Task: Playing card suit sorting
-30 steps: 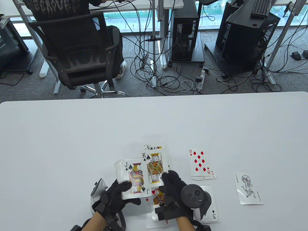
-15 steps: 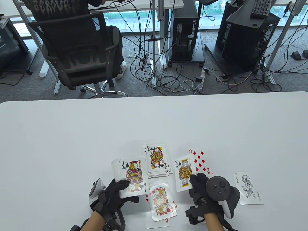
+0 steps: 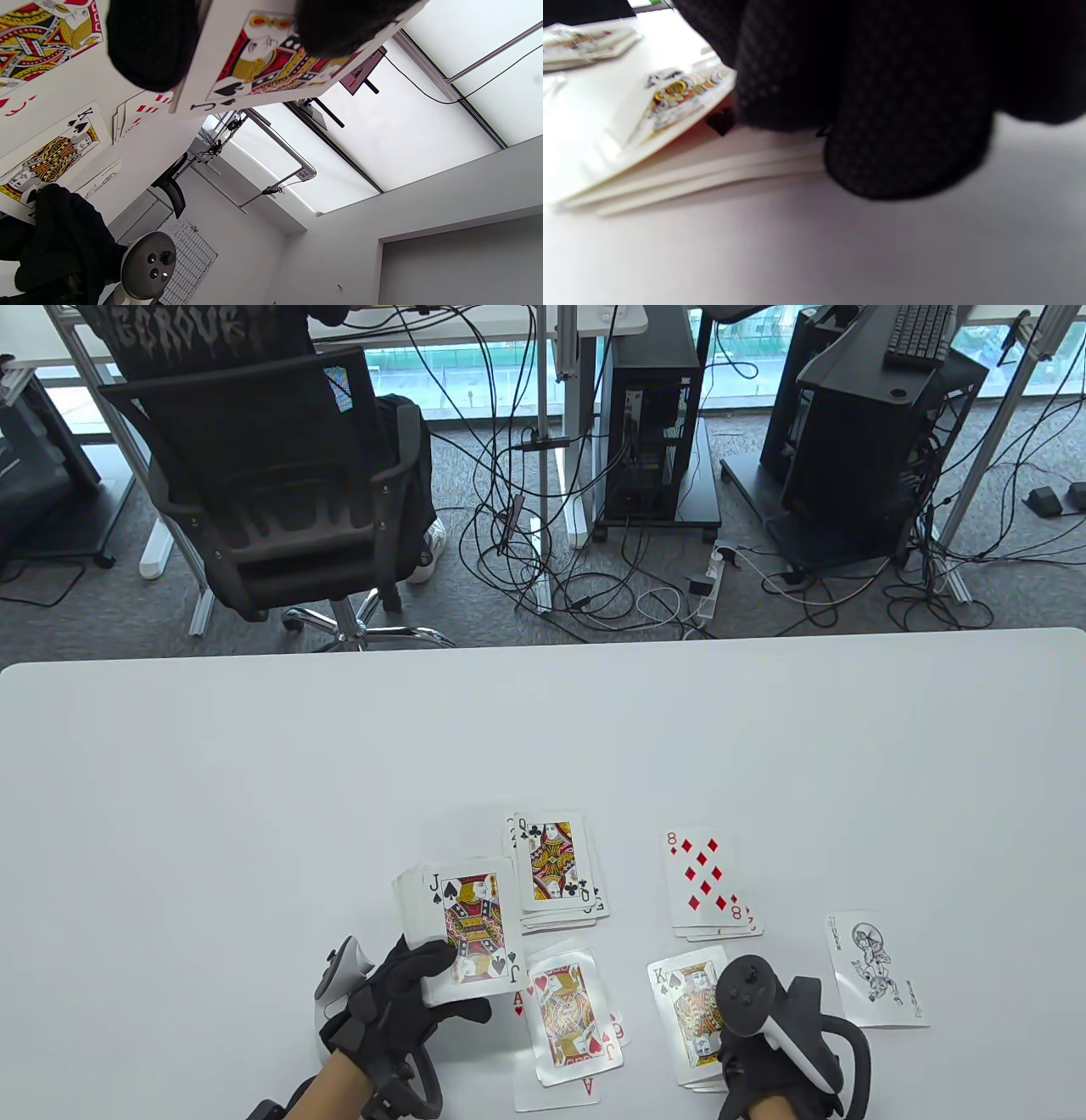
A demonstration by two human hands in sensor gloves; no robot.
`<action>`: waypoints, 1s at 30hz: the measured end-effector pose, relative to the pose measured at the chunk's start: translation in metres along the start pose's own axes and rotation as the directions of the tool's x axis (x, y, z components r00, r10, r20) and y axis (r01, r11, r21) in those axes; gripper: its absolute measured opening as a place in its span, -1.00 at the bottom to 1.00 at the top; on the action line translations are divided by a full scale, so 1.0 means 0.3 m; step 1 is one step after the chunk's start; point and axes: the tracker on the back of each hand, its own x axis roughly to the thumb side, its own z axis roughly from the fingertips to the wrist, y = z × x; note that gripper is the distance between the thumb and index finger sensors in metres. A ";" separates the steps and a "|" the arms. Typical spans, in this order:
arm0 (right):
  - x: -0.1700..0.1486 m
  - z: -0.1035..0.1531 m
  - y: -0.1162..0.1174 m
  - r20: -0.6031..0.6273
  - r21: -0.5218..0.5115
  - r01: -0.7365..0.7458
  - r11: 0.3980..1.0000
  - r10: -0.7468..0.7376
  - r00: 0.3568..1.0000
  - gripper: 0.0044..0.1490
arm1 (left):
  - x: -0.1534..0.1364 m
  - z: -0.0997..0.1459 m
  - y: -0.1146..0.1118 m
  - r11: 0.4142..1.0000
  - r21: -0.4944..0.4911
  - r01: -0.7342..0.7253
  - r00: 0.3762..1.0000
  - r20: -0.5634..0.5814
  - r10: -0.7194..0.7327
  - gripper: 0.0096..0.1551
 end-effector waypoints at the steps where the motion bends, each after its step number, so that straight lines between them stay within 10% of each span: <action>1: 0.000 -0.008 0.013 -0.010 0.007 -0.035 0.999 0.035 0.999 -0.46 | 0.000 0.000 0.000 1.000 0.000 0.001 1.000 0.000 -0.001 -0.41; 20: 0.073 0.014 0.008 -0.071 -0.042 -0.380 0.924 0.376 0.924 -0.32 | -0.003 -0.001 0.000 1.000 -0.006 0.000 1.000 0.000 0.000 -0.41; 25: 0.152 0.042 -0.098 0.017 -0.166 -0.199 0.966 0.205 0.979 -0.30 | -0.004 -0.001 0.002 1.000 -0.010 0.001 1.000 0.000 -0.001 -0.41; 30: 0.319 0.099 -0.174 0.358 -0.349 0.182 0.919 -0.048 0.932 -0.28 | -0.007 -0.002 0.000 1.000 -0.016 0.003 1.000 -0.006 -0.003 -0.41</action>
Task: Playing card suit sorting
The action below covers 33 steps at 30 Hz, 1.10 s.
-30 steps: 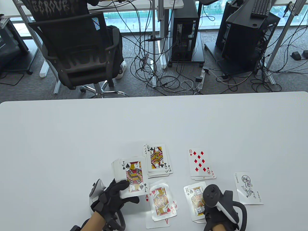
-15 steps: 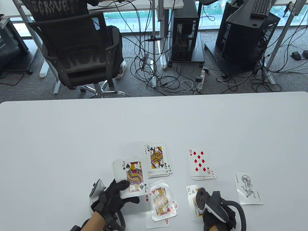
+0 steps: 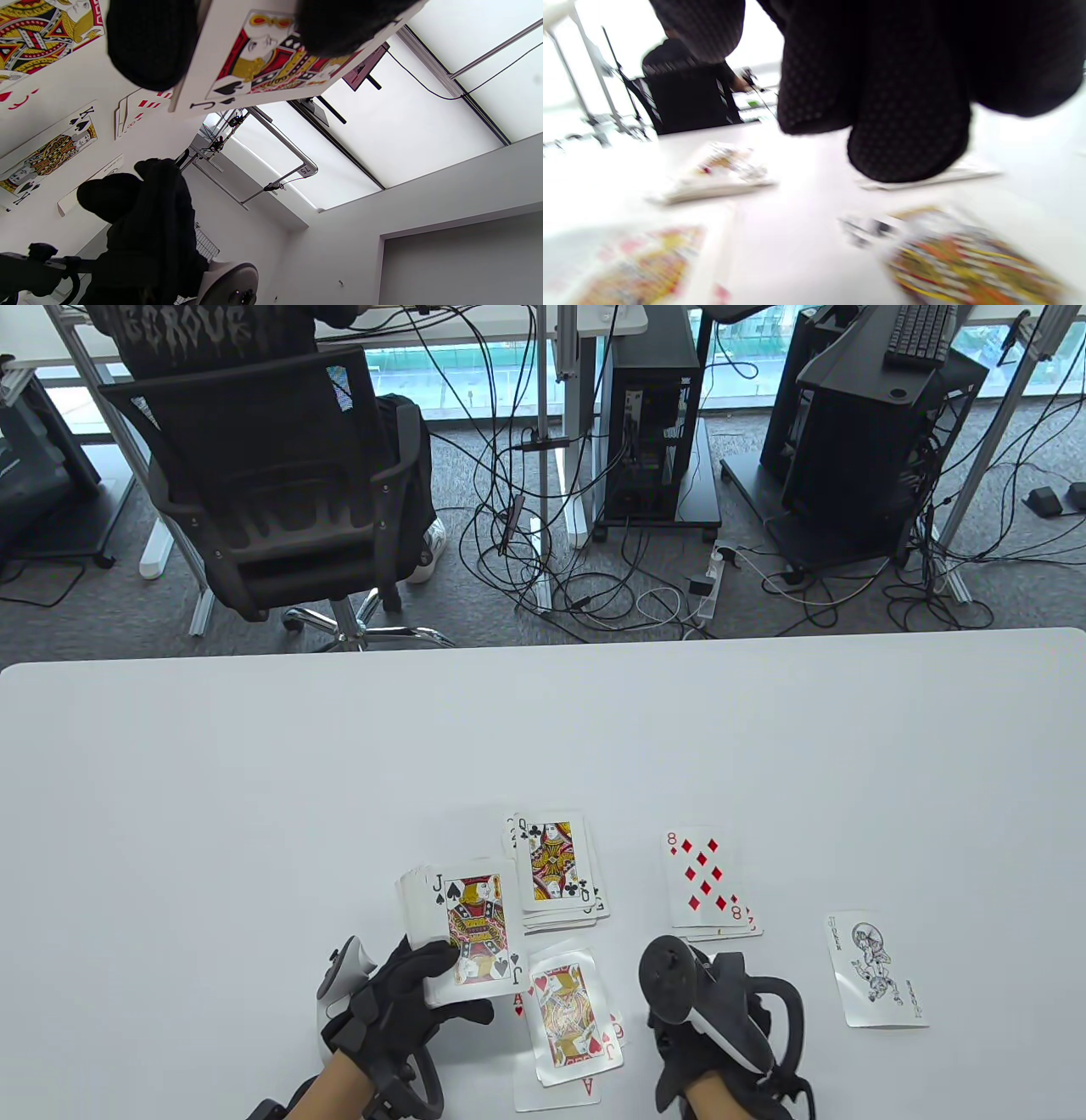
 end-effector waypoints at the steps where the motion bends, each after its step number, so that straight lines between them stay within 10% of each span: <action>1: 0.042 -0.004 0.004 0.036 -0.065 0.082 0.995 -0.080 0.996 -0.28 | 0.000 -0.001 -0.001 1.000 -0.006 0.002 1.000 0.000 -0.002 -0.41; 15: 0.223 -0.025 0.176 0.270 -0.102 0.325 0.940 -0.288 0.919 0.04 | -0.009 -0.007 -0.003 1.000 -0.022 0.013 1.000 -0.017 -0.014 -0.41; 33: 0.190 0.000 0.154 0.207 -0.270 0.404 0.874 -0.357 0.911 -0.27 | -0.024 -0.014 -0.007 0.998 -0.045 0.047 0.998 -0.043 -0.049 -0.41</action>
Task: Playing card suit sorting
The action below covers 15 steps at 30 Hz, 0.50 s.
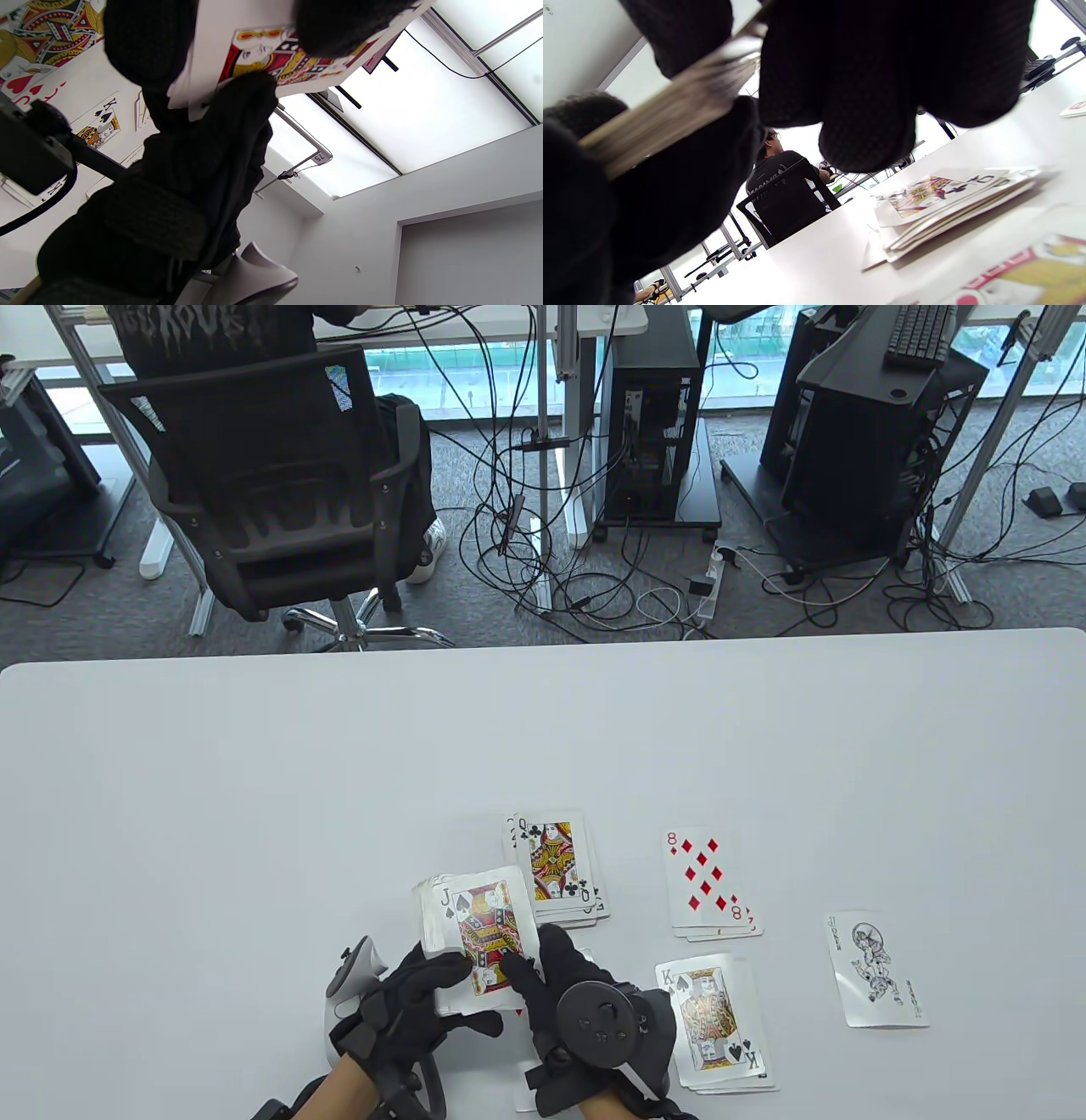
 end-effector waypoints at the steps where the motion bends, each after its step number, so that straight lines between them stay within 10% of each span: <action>1: -0.002 -0.001 -0.004 -0.006 -0.003 0.007 1.000 -0.007 1.000 -0.28 | 0.000 0.000 0.001 1.000 0.002 0.003 1.000 -0.001 -0.003 -0.41; 12: -0.039 -0.004 -0.019 -0.039 0.005 0.246 0.969 -0.245 0.969 -0.55 | -0.001 -0.001 -0.002 1.000 -0.015 -0.010 1.000 0.005 0.011 -0.40; 15: -0.030 -0.008 -0.026 -0.019 0.002 0.113 0.994 -0.113 0.993 -0.54 | -0.001 -0.002 -0.003 1.000 -0.005 0.010 1.000 0.002 -0.009 -0.41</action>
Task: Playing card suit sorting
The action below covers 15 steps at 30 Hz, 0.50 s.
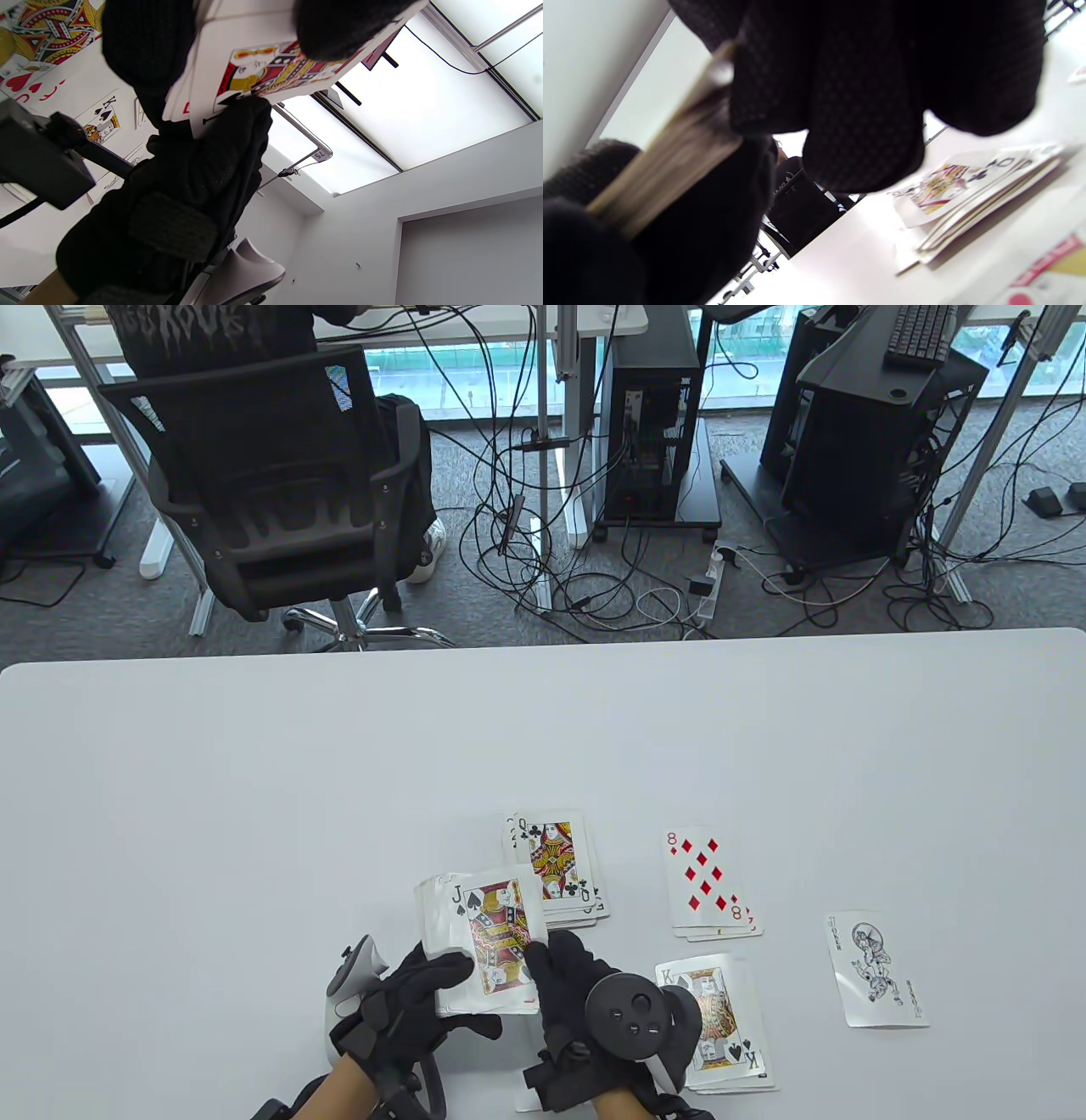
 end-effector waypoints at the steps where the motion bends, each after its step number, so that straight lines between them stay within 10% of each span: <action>1: 0.004 0.002 -0.003 0.005 -0.022 -0.052 0.998 0.052 0.999 -0.53 | 0.000 0.000 0.002 1.000 0.003 -0.004 1.000 0.002 0.004 -0.41; 15: -0.111 -0.047 -0.113 -0.150 -0.043 0.108 0.993 -0.113 0.982 -0.53 | 0.014 0.007 0.003 0.999 0.026 -0.038 0.999 0.039 0.037 -0.42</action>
